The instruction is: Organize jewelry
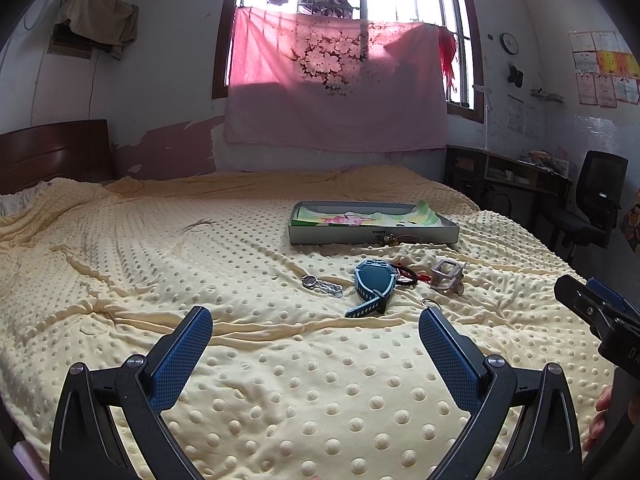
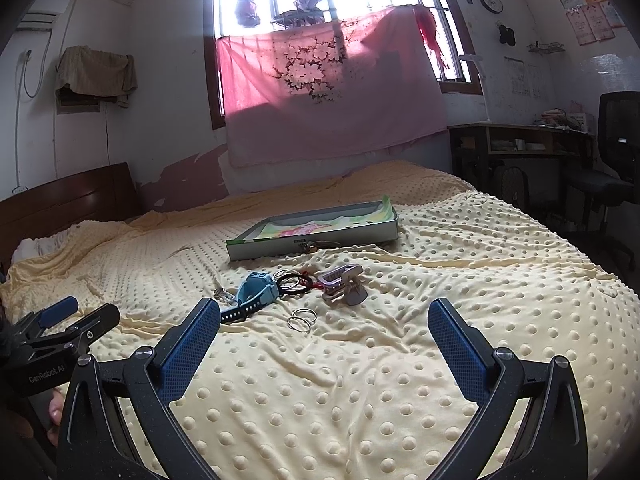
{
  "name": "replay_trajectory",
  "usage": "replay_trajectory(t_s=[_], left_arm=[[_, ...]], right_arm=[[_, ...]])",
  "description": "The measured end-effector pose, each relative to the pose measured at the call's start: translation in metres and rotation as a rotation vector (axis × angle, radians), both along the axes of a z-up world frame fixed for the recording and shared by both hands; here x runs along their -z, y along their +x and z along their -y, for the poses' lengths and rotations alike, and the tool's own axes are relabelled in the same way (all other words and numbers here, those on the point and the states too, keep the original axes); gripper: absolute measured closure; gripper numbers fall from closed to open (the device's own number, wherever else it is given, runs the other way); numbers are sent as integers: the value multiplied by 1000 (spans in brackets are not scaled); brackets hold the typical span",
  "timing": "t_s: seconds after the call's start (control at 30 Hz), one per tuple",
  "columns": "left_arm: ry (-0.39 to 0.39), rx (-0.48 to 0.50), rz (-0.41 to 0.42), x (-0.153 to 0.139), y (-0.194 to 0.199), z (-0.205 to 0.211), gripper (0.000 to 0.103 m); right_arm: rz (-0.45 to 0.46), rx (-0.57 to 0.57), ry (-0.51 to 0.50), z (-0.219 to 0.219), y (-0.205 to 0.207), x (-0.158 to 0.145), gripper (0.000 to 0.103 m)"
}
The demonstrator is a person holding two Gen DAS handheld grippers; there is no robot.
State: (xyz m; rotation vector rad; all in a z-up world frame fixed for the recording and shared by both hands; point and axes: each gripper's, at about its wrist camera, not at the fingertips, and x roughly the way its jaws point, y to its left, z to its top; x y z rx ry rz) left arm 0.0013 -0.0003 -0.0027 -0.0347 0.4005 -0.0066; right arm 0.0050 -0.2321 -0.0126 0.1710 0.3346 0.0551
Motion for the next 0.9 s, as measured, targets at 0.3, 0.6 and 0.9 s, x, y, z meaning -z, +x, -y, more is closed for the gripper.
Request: replay_trajectory(t_s=[0.3, 0.6, 0.9], left_arm=[[7, -6, 8, -7, 18, -2, 0], [-1, 39, -29, -12, 58, -3, 0], [-39, 53, -36, -19, 121, 6, 0]], right_arm=[[14, -22, -41, 2, 17, -12, 1], [22, -21, -79, 17, 46, -23, 1], [24, -31, -76, 27, 109, -30, 1]])
